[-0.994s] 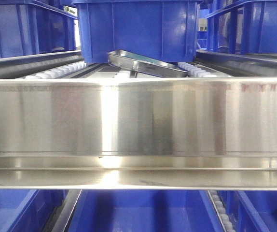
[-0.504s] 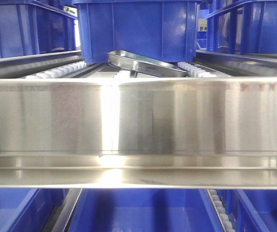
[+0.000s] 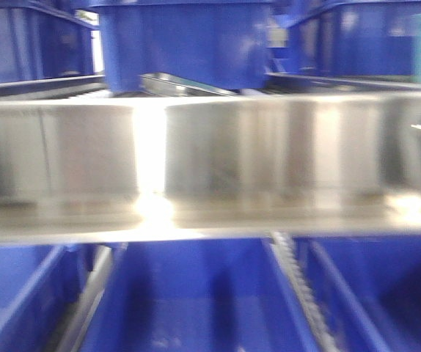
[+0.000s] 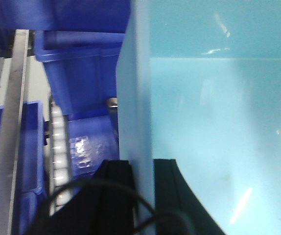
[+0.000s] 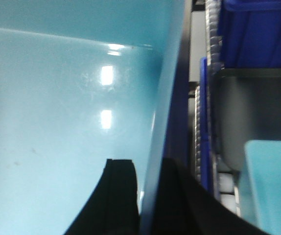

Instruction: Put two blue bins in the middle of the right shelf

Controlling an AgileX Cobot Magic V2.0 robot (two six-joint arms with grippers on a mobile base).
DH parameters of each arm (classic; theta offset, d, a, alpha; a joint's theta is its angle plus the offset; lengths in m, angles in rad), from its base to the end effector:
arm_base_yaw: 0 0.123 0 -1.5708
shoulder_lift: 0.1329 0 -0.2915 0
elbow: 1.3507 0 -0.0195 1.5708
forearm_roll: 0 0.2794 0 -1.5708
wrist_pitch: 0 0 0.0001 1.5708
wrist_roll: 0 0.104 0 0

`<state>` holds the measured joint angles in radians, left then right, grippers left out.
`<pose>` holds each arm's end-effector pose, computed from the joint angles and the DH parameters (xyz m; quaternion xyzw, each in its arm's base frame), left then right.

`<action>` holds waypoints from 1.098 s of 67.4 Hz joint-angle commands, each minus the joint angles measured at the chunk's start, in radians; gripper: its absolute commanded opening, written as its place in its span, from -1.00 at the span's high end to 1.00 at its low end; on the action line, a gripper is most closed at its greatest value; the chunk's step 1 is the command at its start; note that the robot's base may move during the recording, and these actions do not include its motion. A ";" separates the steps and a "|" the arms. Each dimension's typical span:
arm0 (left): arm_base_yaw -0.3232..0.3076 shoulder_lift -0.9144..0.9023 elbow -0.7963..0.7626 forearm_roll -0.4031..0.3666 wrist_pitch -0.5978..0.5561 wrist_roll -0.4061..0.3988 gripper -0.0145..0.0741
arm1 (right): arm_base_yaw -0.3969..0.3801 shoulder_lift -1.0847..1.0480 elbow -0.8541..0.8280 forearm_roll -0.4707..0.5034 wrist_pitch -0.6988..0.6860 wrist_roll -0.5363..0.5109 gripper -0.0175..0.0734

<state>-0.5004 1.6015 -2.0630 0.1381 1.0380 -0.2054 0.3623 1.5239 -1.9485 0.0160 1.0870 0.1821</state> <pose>0.3279 -0.1653 0.5247 0.1252 0.8461 -0.1128 0.5057 0.3233 0.1241 0.5106 -0.0792 0.8750 0.1361 0.4577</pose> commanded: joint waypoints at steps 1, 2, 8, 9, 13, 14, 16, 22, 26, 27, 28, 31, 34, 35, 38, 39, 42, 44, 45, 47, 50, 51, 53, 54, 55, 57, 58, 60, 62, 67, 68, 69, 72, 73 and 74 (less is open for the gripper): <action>-0.001 -0.009 -0.015 -0.038 -0.062 -0.006 0.92 | -0.002 -0.006 -0.007 -0.008 -0.098 -0.016 0.95; -0.001 -0.009 -0.015 -0.038 -0.062 -0.006 0.92 | -0.002 -0.006 -0.007 -0.008 -0.100 -0.016 0.95; -0.001 -0.009 -0.015 -0.038 -0.062 -0.006 0.92 | -0.002 -0.006 -0.007 -0.008 -0.116 -0.016 0.95; -0.001 -0.009 -0.015 -0.038 -0.062 -0.006 0.92 | -0.002 -0.006 -0.007 -0.008 -0.116 -0.016 0.95; -0.001 -0.009 -0.015 -0.038 -0.062 -0.006 0.92 | -0.002 -0.006 -0.007 -0.008 -0.120 -0.016 0.95; -0.001 -0.009 -0.015 -0.038 -0.062 -0.006 0.92 | -0.002 -0.006 -0.007 -0.008 -0.120 -0.016 0.95; -0.001 -0.009 -0.015 -0.038 -0.062 -0.006 0.92 | -0.002 -0.006 -0.007 -0.008 -0.120 -0.016 0.95; -0.001 -0.009 -0.015 -0.038 -0.062 -0.006 0.92 | -0.002 -0.006 -0.007 -0.008 -0.125 -0.016 0.95; -0.001 -0.009 -0.015 -0.038 -0.062 -0.006 0.92 | -0.002 -0.006 -0.007 -0.008 -0.127 -0.016 0.95; -0.001 -0.009 -0.015 -0.038 -0.062 -0.006 0.92 | -0.002 -0.006 -0.007 -0.008 -0.127 -0.016 0.95; -0.001 -0.009 -0.015 -0.038 -0.062 -0.006 0.92 | -0.002 -0.006 -0.007 -0.008 -0.127 -0.016 0.95; -0.001 -0.009 -0.015 -0.038 -0.062 -0.006 0.92 | -0.002 -0.006 -0.007 -0.008 -0.127 -0.016 0.95; -0.001 -0.009 -0.015 -0.038 -0.062 -0.006 0.92 | -0.002 -0.006 -0.007 -0.008 -0.127 -0.016 0.95; -0.001 -0.009 -0.015 -0.038 -0.062 -0.006 0.92 | -0.002 -0.006 -0.007 -0.008 -0.127 -0.016 0.95; -0.001 -0.009 -0.015 -0.038 -0.062 -0.006 0.92 | -0.002 -0.006 -0.007 -0.008 -0.127 -0.016 0.95; -0.001 -0.009 -0.015 -0.038 -0.062 -0.006 0.92 | -0.002 -0.006 -0.007 -0.008 -0.127 -0.016 0.95; -0.001 -0.009 -0.015 -0.038 -0.062 -0.006 0.92 | -0.002 -0.006 -0.007 -0.008 -0.127 -0.016 0.95; -0.001 -0.009 -0.015 -0.038 -0.062 -0.006 0.92 | -0.002 -0.006 -0.007 -0.008 -0.127 -0.016 0.95; -0.001 -0.009 -0.015 -0.038 -0.062 -0.006 0.92 | -0.002 -0.006 -0.007 -0.008 -0.127 -0.016 0.95; -0.001 -0.009 -0.015 -0.038 -0.062 -0.006 0.92 | -0.002 -0.006 -0.007 -0.008 -0.127 -0.016 0.95; -0.001 -0.009 -0.015 -0.038 -0.062 -0.006 0.92 | -0.002 -0.006 -0.007 -0.008 -0.127 -0.016 0.95; -0.001 -0.009 -0.015 -0.038 -0.062 -0.006 0.92 | -0.002 -0.006 -0.007 -0.008 -0.127 -0.016 0.95; -0.001 -0.009 -0.015 -0.038 -0.062 -0.006 0.92 | -0.002 -0.006 -0.007 -0.008 -0.129 -0.016 0.95; -0.001 -0.009 -0.015 -0.038 -0.062 -0.006 0.92 | -0.002 -0.006 -0.007 -0.008 -0.129 -0.016 0.95; -0.001 -0.009 -0.015 -0.038 -0.062 -0.006 0.92 | -0.002 -0.006 -0.007 -0.008 -0.129 -0.016 0.95; -0.001 -0.009 -0.015 -0.038 -0.062 -0.006 0.92 | -0.002 -0.006 -0.007 -0.008 -0.129 -0.016 0.95; -0.001 -0.009 -0.015 -0.038 -0.062 -0.006 0.92 | -0.002 -0.006 -0.007 -0.008 -0.129 -0.016 0.95; -0.001 -0.009 -0.015 -0.038 -0.062 -0.006 0.92 | -0.002 -0.006 -0.007 -0.008 -0.129 -0.016 0.95; -0.001 -0.009 -0.015 -0.038 -0.062 -0.006 0.92 | -0.002 -0.006 -0.007 -0.008 -0.129 -0.016 0.95; -0.001 -0.009 -0.015 -0.038 -0.062 -0.006 0.92 | -0.002 -0.006 -0.007 -0.008 -0.129 -0.016 0.95; -0.001 -0.009 -0.015 -0.038 -0.062 -0.006 0.92 | -0.002 -0.006 -0.007 -0.008 -0.129 -0.016 0.95; -0.001 -0.009 -0.015 -0.038 -0.062 -0.006 0.92 | -0.002 -0.006 -0.007 -0.008 -0.129 -0.016 0.95; -0.001 -0.009 -0.015 -0.038 -0.062 -0.006 0.92 | -0.002 -0.006 -0.007 -0.008 -0.129 -0.016 0.95; -0.001 -0.009 -0.015 -0.038 -0.062 -0.006 0.92 | -0.002 -0.006 -0.007 -0.008 -0.129 -0.016 0.95; -0.001 -0.009 -0.015 -0.038 -0.062 -0.006 0.92 | -0.002 -0.006 -0.007 -0.008 -0.129 -0.016 0.95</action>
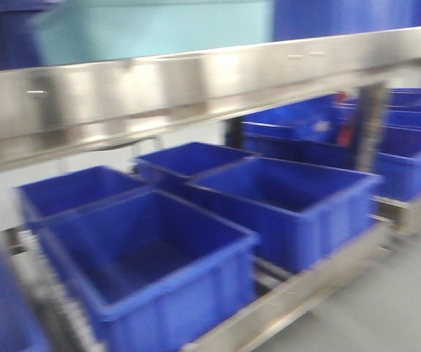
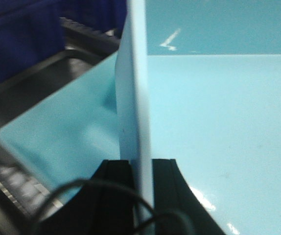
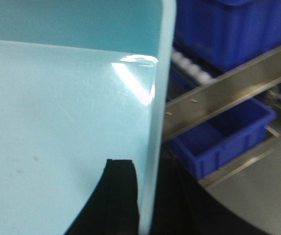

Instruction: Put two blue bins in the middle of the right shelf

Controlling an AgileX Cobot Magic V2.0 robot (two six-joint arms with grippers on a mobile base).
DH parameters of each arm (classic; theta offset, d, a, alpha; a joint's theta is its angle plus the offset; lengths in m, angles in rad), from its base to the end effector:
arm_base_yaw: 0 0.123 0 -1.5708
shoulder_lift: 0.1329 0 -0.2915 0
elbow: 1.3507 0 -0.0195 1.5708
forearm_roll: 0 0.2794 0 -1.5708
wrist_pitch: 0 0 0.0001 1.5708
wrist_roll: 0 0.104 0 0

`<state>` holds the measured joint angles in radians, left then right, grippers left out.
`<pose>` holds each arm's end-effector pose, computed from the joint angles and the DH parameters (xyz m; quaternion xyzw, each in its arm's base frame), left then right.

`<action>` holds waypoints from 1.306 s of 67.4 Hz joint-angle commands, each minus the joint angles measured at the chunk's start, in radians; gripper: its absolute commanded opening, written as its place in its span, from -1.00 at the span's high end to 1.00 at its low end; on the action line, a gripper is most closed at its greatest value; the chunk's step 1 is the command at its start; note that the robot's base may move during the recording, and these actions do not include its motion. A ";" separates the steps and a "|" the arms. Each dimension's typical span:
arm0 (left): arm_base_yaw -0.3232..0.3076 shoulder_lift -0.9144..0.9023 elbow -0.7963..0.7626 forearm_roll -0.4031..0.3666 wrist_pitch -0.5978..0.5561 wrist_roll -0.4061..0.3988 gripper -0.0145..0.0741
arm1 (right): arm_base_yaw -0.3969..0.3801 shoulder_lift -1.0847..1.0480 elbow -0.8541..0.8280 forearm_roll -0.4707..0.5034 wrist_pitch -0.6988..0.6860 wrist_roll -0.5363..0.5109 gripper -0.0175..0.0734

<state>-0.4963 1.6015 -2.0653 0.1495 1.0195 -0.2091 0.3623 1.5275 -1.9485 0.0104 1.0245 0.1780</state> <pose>0.3295 -0.1634 0.5273 0.1216 0.8408 -0.1103 0.5159 0.3280 0.1253 0.5149 -0.0794 0.8605 0.1393 0.4835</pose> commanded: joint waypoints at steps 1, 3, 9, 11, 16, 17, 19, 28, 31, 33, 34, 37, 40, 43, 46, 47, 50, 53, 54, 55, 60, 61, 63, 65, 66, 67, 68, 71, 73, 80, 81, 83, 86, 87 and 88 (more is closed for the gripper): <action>-0.005 -0.009 -0.013 -0.050 -0.043 -0.002 0.92 | -0.002 -0.009 -0.007 -0.003 -0.066 -0.012 0.95; -0.005 -0.009 -0.013 -0.050 -0.043 -0.002 0.92 | -0.002 -0.009 -0.007 -0.003 -0.066 -0.012 0.95; -0.005 -0.009 -0.013 -0.050 -0.043 -0.002 0.92 | -0.002 -0.009 -0.007 -0.003 -0.066 -0.012 0.95; -0.005 -0.009 -0.013 -0.050 -0.043 -0.002 0.92 | -0.002 -0.009 -0.007 -0.003 -0.066 -0.012 0.95; -0.005 -0.009 -0.013 -0.050 -0.043 -0.002 0.92 | -0.002 -0.009 -0.007 -0.003 -0.066 -0.012 0.95; -0.005 -0.009 -0.013 -0.050 -0.043 -0.002 0.92 | -0.002 -0.009 -0.007 -0.003 -0.068 -0.012 0.95; -0.005 -0.009 -0.013 -0.050 -0.043 -0.002 0.92 | -0.002 -0.009 -0.007 -0.003 -0.068 -0.012 0.95; -0.005 -0.009 -0.013 -0.050 -0.043 -0.002 0.92 | -0.002 -0.009 -0.007 -0.003 -0.068 -0.012 0.95; -0.005 -0.009 -0.013 -0.050 -0.043 -0.002 0.92 | -0.002 -0.009 -0.007 -0.003 -0.068 -0.012 0.95; -0.005 -0.009 -0.013 -0.050 -0.043 -0.002 0.92 | -0.002 -0.009 -0.007 -0.003 -0.068 -0.012 0.95; -0.005 -0.009 -0.013 -0.050 -0.043 -0.002 0.92 | -0.002 -0.009 -0.007 -0.003 -0.068 -0.012 0.95; -0.005 -0.009 -0.013 -0.050 -0.043 -0.002 0.92 | -0.002 -0.009 -0.007 -0.003 -0.068 -0.012 0.95; -0.005 -0.009 -0.013 -0.050 -0.043 -0.002 0.92 | -0.002 -0.009 -0.007 -0.003 -0.068 -0.012 0.95; -0.005 -0.009 -0.013 -0.050 -0.043 -0.002 0.92 | -0.002 -0.009 -0.007 -0.003 -0.068 -0.012 0.95; -0.005 -0.009 -0.013 -0.050 -0.043 -0.002 0.92 | -0.002 -0.009 -0.007 -0.003 -0.068 -0.012 0.95; -0.005 -0.009 -0.013 -0.050 -0.043 -0.002 0.92 | -0.002 -0.009 -0.007 -0.003 -0.068 -0.012 0.95; -0.005 -0.009 -0.013 -0.050 -0.043 -0.002 0.92 | -0.002 -0.009 -0.007 -0.003 -0.068 -0.012 0.95; -0.005 -0.009 -0.013 -0.050 -0.043 -0.002 0.92 | -0.002 -0.009 -0.007 -0.003 -0.068 -0.012 0.95; -0.005 -0.009 -0.013 -0.050 -0.043 -0.002 0.92 | -0.002 -0.009 -0.007 -0.003 -0.068 -0.012 0.95; -0.005 -0.009 -0.013 -0.050 -0.043 -0.002 0.92 | -0.002 -0.009 -0.007 -0.003 -0.068 -0.012 0.95; -0.005 -0.009 -0.013 -0.050 -0.043 -0.002 0.92 | -0.002 -0.009 -0.007 -0.003 -0.068 -0.012 0.95; -0.005 -0.009 -0.013 -0.050 -0.043 -0.002 0.92 | -0.002 -0.009 -0.007 -0.003 -0.068 -0.012 0.95; -0.005 -0.009 -0.013 -0.050 -0.043 -0.002 0.92 | -0.002 -0.009 -0.007 -0.003 -0.068 -0.012 0.95; -0.005 -0.009 -0.013 -0.050 -0.043 -0.002 0.92 | -0.002 -0.009 -0.007 -0.003 -0.068 -0.012 0.95; -0.005 -0.009 -0.013 -0.050 -0.043 -0.002 0.92 | -0.002 -0.009 -0.007 -0.003 -0.068 -0.012 0.95; -0.005 -0.009 -0.013 -0.050 -0.043 -0.002 0.92 | -0.002 -0.009 -0.007 -0.003 -0.068 -0.012 0.95; -0.005 -0.009 -0.013 -0.050 -0.043 -0.002 0.92 | -0.002 -0.009 -0.007 -0.003 -0.068 -0.012 0.95; -0.005 -0.009 -0.013 -0.050 -0.043 -0.002 0.92 | -0.002 -0.009 -0.007 -0.003 -0.068 -0.012 0.95; -0.005 -0.009 -0.013 -0.050 -0.043 -0.002 0.92 | -0.002 -0.009 -0.007 -0.003 -0.068 -0.012 0.95; -0.005 -0.009 -0.013 -0.050 -0.043 -0.002 0.92 | -0.002 -0.009 -0.007 -0.003 -0.068 -0.012 0.95; -0.005 -0.009 -0.013 -0.050 -0.043 -0.002 0.92 | -0.002 -0.009 -0.007 -0.003 -0.068 -0.012 0.95; -0.005 -0.009 -0.013 -0.050 -0.043 -0.002 0.92 | -0.002 -0.009 -0.007 -0.003 -0.068 -0.012 0.95; -0.005 -0.009 -0.013 -0.050 -0.043 -0.002 0.92 | -0.002 -0.009 -0.007 -0.003 -0.068 -0.012 0.95; -0.005 -0.009 -0.013 -0.050 -0.043 -0.002 0.92 | -0.002 -0.009 -0.007 -0.003 -0.068 -0.012 0.95; -0.005 -0.009 -0.013 -0.050 -0.043 -0.002 0.92 | -0.002 -0.009 -0.007 -0.003 -0.068 -0.012 0.95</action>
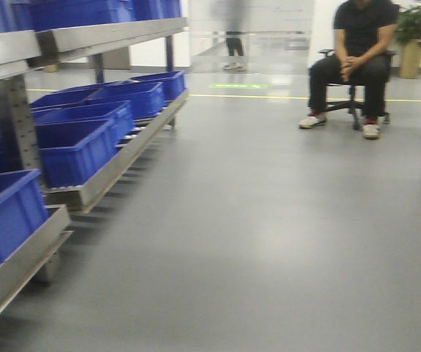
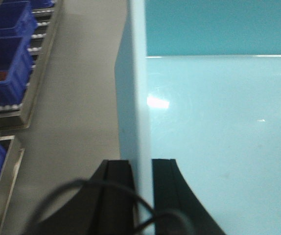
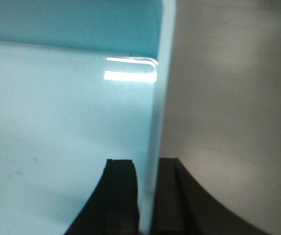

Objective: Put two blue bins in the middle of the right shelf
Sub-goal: 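Hold the bin with both grippers while driving along the aisle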

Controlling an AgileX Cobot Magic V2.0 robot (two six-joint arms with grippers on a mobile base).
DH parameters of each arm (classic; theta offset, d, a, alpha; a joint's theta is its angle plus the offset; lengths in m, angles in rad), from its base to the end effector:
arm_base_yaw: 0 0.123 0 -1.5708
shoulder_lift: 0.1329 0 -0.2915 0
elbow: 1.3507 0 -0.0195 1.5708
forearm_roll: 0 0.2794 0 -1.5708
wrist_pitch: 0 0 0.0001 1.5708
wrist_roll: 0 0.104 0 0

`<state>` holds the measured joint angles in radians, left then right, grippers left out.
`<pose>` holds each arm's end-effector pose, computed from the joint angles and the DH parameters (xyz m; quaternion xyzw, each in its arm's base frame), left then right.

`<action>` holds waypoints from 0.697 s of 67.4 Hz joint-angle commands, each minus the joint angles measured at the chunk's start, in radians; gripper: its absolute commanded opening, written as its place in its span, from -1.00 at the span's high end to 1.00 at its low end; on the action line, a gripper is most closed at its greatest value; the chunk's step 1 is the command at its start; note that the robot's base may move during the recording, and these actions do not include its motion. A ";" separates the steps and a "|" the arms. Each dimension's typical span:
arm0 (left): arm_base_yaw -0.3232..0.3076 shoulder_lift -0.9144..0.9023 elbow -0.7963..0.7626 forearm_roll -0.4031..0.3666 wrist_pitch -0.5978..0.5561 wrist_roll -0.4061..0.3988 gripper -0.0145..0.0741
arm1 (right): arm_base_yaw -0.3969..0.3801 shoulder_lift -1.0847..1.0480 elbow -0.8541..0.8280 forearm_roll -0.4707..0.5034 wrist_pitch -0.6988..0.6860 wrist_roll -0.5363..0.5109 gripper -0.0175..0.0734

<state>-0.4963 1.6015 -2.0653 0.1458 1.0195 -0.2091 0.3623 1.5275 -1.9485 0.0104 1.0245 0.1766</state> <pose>0.3294 -0.1637 0.5272 0.1216 0.8409 -0.1121 0.5153 0.3280 0.1253 0.5149 -0.0800 0.8605 0.1389 0.4836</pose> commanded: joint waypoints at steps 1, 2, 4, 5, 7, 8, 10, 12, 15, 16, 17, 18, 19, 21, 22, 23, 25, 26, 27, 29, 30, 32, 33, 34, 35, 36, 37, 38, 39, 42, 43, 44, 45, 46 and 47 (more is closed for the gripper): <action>-0.005 -0.009 -0.013 -0.046 -0.043 -0.002 0.92 | -0.002 -0.009 -0.007 -0.003 -0.068 -0.011 0.95; -0.005 -0.009 -0.013 -0.046 -0.043 -0.002 0.92 | -0.002 -0.009 -0.007 -0.003 -0.068 -0.011 0.95; -0.005 -0.009 -0.013 -0.046 -0.043 -0.002 0.92 | -0.002 -0.009 -0.007 -0.003 -0.068 -0.011 0.95; -0.005 -0.009 -0.013 -0.046 -0.043 -0.002 0.92 | -0.002 -0.009 -0.007 -0.003 -0.068 -0.011 0.95; -0.005 -0.009 -0.013 -0.046 -0.043 -0.002 0.92 | -0.002 -0.009 -0.007 -0.003 -0.068 -0.011 0.95; -0.005 -0.009 -0.013 -0.046 -0.043 -0.002 0.92 | -0.002 -0.009 -0.007 -0.003 -0.068 -0.011 0.95; -0.005 -0.009 -0.013 -0.046 -0.043 -0.002 0.92 | -0.002 -0.009 -0.007 -0.003 -0.068 -0.011 0.95; -0.005 -0.009 -0.013 -0.046 -0.043 -0.002 0.92 | -0.002 -0.009 -0.007 -0.003 -0.068 -0.011 0.95; -0.005 -0.009 -0.013 -0.046 -0.043 -0.002 0.92 | -0.002 -0.009 -0.007 -0.003 -0.068 -0.011 0.95; -0.005 -0.009 -0.013 -0.046 -0.043 -0.002 0.92 | -0.002 -0.009 -0.007 -0.003 -0.068 -0.011 0.95; -0.005 -0.009 -0.013 -0.046 -0.043 -0.002 0.92 | -0.002 -0.009 -0.007 -0.003 -0.068 -0.011 0.95; -0.005 -0.009 -0.013 -0.046 -0.043 -0.002 0.92 | -0.002 -0.009 -0.007 -0.003 -0.068 -0.011 0.95; -0.005 -0.009 -0.013 -0.046 -0.043 -0.002 0.92 | -0.002 -0.009 -0.007 -0.003 -0.068 -0.011 0.95; -0.005 -0.009 -0.013 -0.046 -0.043 -0.002 0.92 | -0.002 -0.009 -0.007 -0.003 -0.068 -0.011 0.95; -0.005 -0.009 -0.013 -0.046 -0.043 -0.002 0.92 | -0.002 -0.009 -0.007 -0.003 -0.068 -0.011 0.95; -0.005 -0.009 -0.013 -0.046 -0.043 -0.002 0.92 | -0.002 -0.009 -0.007 -0.003 -0.068 -0.011 0.95; -0.005 -0.009 -0.013 -0.046 -0.043 -0.002 0.92 | -0.002 -0.009 -0.007 -0.003 -0.068 -0.011 0.95; -0.005 -0.009 -0.013 -0.046 -0.043 -0.002 0.92 | -0.002 -0.009 -0.007 -0.003 -0.068 -0.011 0.95; -0.005 -0.009 -0.013 -0.046 -0.043 -0.002 0.92 | -0.002 -0.009 -0.007 -0.003 -0.068 -0.011 0.95; -0.005 -0.009 -0.013 -0.046 -0.043 -0.002 0.92 | -0.002 -0.009 -0.007 -0.003 -0.068 -0.011 0.95; -0.005 -0.009 -0.013 -0.046 -0.043 -0.002 0.92 | -0.002 -0.009 -0.007 -0.003 -0.068 -0.011 0.95; -0.005 -0.009 -0.013 -0.046 -0.043 -0.002 0.92 | -0.002 -0.009 -0.007 -0.003 -0.068 -0.011 0.95; -0.005 -0.009 -0.013 -0.046 -0.043 -0.002 0.92 | -0.002 -0.009 -0.007 -0.003 -0.068 -0.011 0.95; -0.005 -0.009 -0.013 -0.046 -0.043 -0.002 0.92 | -0.002 -0.009 -0.007 -0.003 -0.068 -0.011 0.95; -0.005 -0.009 -0.013 -0.046 -0.043 -0.002 0.92 | -0.002 -0.009 -0.007 -0.003 -0.068 -0.011 0.95; -0.005 -0.009 -0.013 -0.046 -0.043 -0.002 0.92 | -0.002 -0.009 -0.007 -0.003 -0.068 -0.011 0.95; -0.005 -0.009 -0.013 -0.046 -0.043 -0.002 0.92 | -0.002 -0.009 -0.007 -0.003 -0.068 -0.011 0.95; -0.005 -0.009 -0.013 -0.046 -0.043 -0.002 0.92 | -0.002 -0.009 -0.007 -0.003 -0.068 -0.011 0.95; -0.005 -0.009 -0.013 -0.046 -0.043 -0.002 0.92 | -0.002 -0.009 -0.007 -0.003 -0.068 -0.011 0.95; -0.005 -0.009 -0.013 -0.046 -0.043 -0.002 0.92 | -0.002 -0.009 -0.007 -0.003 -0.068 -0.011 0.95; -0.005 -0.009 -0.013 -0.046 -0.043 -0.002 0.92 | -0.002 -0.009 -0.007 -0.003 -0.068 -0.011 0.95; -0.005 -0.009 -0.013 -0.046 -0.043 -0.002 0.92 | -0.002 -0.009 -0.007 -0.003 -0.068 -0.011 0.95; -0.005 -0.009 -0.013 -0.046 -0.043 -0.002 0.92 | -0.002 -0.009 -0.007 -0.003 -0.068 -0.011 0.95; -0.005 -0.009 -0.013 -0.046 -0.043 -0.002 0.92 | -0.002 -0.009 -0.007 -0.003 -0.068 -0.011 0.95; -0.005 -0.009 -0.013 -0.046 -0.043 -0.002 0.92 | -0.002 -0.009 -0.007 -0.003 -0.068 -0.011 0.95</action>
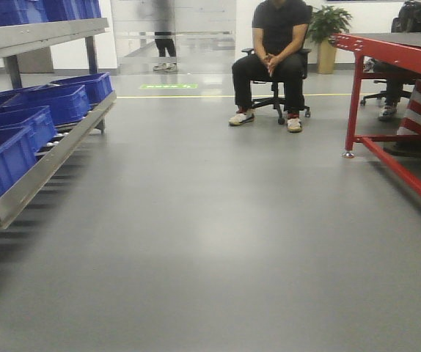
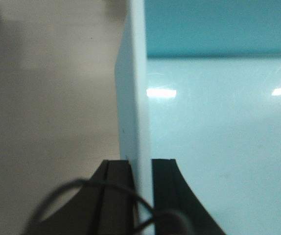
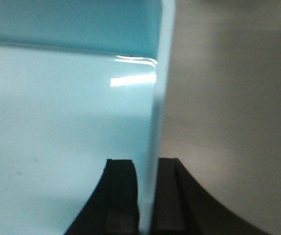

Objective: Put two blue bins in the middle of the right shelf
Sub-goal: 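Hold the bin with both grippers while driving along the aisle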

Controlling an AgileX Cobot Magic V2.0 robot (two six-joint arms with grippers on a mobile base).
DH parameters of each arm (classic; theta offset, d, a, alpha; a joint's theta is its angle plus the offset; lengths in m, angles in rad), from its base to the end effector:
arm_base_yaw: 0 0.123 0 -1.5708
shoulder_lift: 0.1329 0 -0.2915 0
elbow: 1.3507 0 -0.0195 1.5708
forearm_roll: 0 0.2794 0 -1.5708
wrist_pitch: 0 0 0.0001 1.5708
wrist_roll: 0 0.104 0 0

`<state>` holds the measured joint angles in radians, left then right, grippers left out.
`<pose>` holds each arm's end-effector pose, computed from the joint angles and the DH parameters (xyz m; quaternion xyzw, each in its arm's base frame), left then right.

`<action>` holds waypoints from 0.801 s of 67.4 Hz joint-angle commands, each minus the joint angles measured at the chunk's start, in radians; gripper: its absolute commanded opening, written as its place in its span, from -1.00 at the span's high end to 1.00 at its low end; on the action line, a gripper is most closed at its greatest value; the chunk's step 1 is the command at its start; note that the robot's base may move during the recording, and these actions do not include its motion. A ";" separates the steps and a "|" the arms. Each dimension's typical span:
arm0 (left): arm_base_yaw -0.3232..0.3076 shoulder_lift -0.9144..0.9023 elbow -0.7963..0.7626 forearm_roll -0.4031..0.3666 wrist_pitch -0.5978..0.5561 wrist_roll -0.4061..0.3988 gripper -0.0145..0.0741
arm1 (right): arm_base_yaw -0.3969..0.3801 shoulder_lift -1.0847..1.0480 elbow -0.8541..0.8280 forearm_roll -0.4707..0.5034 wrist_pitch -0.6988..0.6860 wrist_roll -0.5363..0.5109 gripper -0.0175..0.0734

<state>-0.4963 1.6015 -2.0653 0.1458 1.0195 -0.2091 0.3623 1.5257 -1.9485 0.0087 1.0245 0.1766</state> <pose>0.3294 -0.1637 0.5272 0.1216 0.8409 -0.1121 0.5153 0.3274 0.1249 0.5155 -0.0800 0.8600 0.1383 0.4846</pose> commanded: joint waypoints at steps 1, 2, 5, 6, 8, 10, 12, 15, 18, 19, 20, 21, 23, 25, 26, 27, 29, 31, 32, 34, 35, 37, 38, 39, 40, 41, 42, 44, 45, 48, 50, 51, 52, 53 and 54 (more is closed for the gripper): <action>-0.005 -0.009 -0.013 -0.046 -0.043 -0.002 0.92 | -0.002 -0.007 -0.007 -0.001 -0.068 -0.011 0.95; -0.005 -0.009 -0.013 -0.046 -0.043 -0.002 0.92 | -0.002 -0.007 -0.007 -0.001 -0.068 -0.011 0.95; -0.005 -0.009 -0.013 -0.046 -0.043 -0.002 0.92 | -0.002 -0.007 -0.007 -0.001 -0.068 -0.011 0.95; -0.005 -0.009 -0.013 -0.046 -0.043 -0.002 0.92 | -0.002 -0.007 -0.007 -0.001 -0.068 -0.011 0.95; -0.005 -0.009 -0.013 -0.046 -0.043 -0.002 0.92 | -0.002 -0.007 -0.007 -0.001 -0.068 -0.011 0.95; -0.005 -0.009 -0.013 -0.046 -0.043 -0.002 0.92 | -0.002 -0.007 -0.007 -0.001 -0.068 -0.011 0.95; -0.005 -0.009 -0.013 -0.046 -0.043 -0.002 0.92 | -0.002 -0.007 -0.007 -0.001 -0.068 -0.011 0.95; -0.005 -0.009 -0.013 -0.046 -0.043 -0.002 0.92 | -0.002 -0.007 -0.007 -0.001 -0.068 -0.011 0.95; -0.005 -0.009 -0.013 -0.046 -0.043 -0.002 0.92 | -0.002 -0.007 -0.007 -0.001 -0.068 -0.011 0.95; -0.005 -0.009 -0.013 -0.046 -0.043 -0.002 0.92 | -0.002 -0.007 -0.007 -0.001 -0.068 -0.011 0.95; -0.005 -0.009 -0.013 -0.046 -0.043 -0.002 0.92 | -0.002 -0.007 -0.007 -0.001 -0.068 -0.011 0.95; -0.005 -0.009 -0.013 -0.046 -0.043 -0.002 0.92 | -0.002 -0.007 -0.007 -0.001 -0.068 -0.011 0.95; -0.005 -0.009 -0.013 -0.046 -0.043 -0.002 0.92 | -0.002 -0.007 -0.007 -0.001 -0.068 -0.011 0.95; -0.005 -0.009 -0.013 -0.046 -0.043 -0.002 0.92 | -0.002 -0.007 -0.007 -0.001 -0.068 -0.011 0.95; -0.005 -0.009 -0.013 -0.046 -0.043 -0.002 0.92 | -0.002 -0.007 -0.007 -0.001 -0.068 -0.011 0.95; -0.005 -0.009 -0.013 -0.046 -0.043 -0.002 0.92 | -0.002 -0.007 -0.007 -0.001 -0.068 -0.011 0.95; -0.005 -0.009 -0.013 -0.046 -0.043 -0.002 0.92 | -0.002 -0.007 -0.007 -0.001 -0.068 -0.011 0.95; -0.005 -0.009 -0.013 -0.046 -0.043 -0.002 0.92 | -0.002 -0.007 -0.007 -0.001 -0.068 -0.011 0.95; -0.005 -0.009 -0.013 -0.046 -0.043 -0.002 0.92 | -0.002 -0.007 -0.007 -0.001 -0.068 -0.011 0.95; -0.005 -0.009 -0.013 -0.046 -0.043 -0.002 0.92 | -0.002 -0.007 -0.007 -0.001 -0.068 -0.011 0.95; -0.005 -0.009 -0.013 -0.046 -0.043 -0.002 0.92 | -0.002 -0.007 -0.007 -0.001 -0.068 -0.011 0.95; -0.005 -0.009 -0.013 -0.046 -0.043 -0.002 0.92 | -0.002 -0.007 -0.007 -0.001 -0.068 -0.011 0.95; -0.005 -0.009 -0.013 -0.046 -0.043 -0.002 0.92 | -0.002 -0.007 -0.007 -0.001 -0.068 -0.011 0.95; -0.005 -0.009 -0.013 -0.046 -0.043 -0.002 0.92 | -0.002 -0.007 -0.007 -0.001 -0.068 -0.011 0.95; -0.005 -0.009 -0.013 -0.046 -0.043 -0.002 0.92 | -0.002 -0.007 -0.007 -0.001 -0.068 -0.011 0.95; -0.005 -0.009 -0.013 -0.046 -0.043 -0.002 0.92 | -0.002 -0.007 -0.007 -0.001 -0.068 -0.011 0.95; -0.005 -0.009 -0.013 -0.046 -0.043 -0.002 0.92 | -0.002 -0.007 -0.007 -0.001 -0.068 -0.011 0.95; -0.005 -0.009 -0.013 -0.046 -0.043 -0.002 0.92 | -0.002 -0.007 -0.007 -0.001 -0.068 -0.011 0.95; -0.005 -0.009 -0.013 -0.046 -0.043 -0.002 0.92 | -0.002 -0.007 -0.007 -0.001 -0.068 -0.011 0.95; -0.005 -0.009 -0.013 -0.046 -0.043 -0.002 0.92 | -0.002 -0.007 -0.007 -0.001 -0.068 -0.011 0.95; -0.005 -0.009 -0.013 -0.046 -0.043 -0.002 0.92 | -0.002 -0.007 -0.007 -0.001 -0.068 -0.011 0.95; -0.005 -0.009 -0.013 -0.046 -0.043 -0.002 0.92 | -0.002 -0.007 -0.007 -0.001 -0.068 -0.011 0.95; -0.005 -0.009 -0.013 -0.046 -0.043 -0.002 0.92 | -0.002 -0.007 -0.007 -0.001 -0.068 -0.011 0.95; -0.005 -0.009 -0.013 -0.046 -0.043 -0.002 0.92 | -0.002 -0.007 -0.007 -0.001 -0.068 -0.011 0.95; -0.005 -0.009 -0.013 -0.046 -0.043 -0.002 0.92 | -0.002 -0.007 -0.007 -0.001 -0.068 -0.011 0.95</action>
<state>-0.4963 1.6015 -2.0653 0.1458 1.0195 -0.2091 0.3623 1.5257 -1.9485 0.0087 1.0245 0.1766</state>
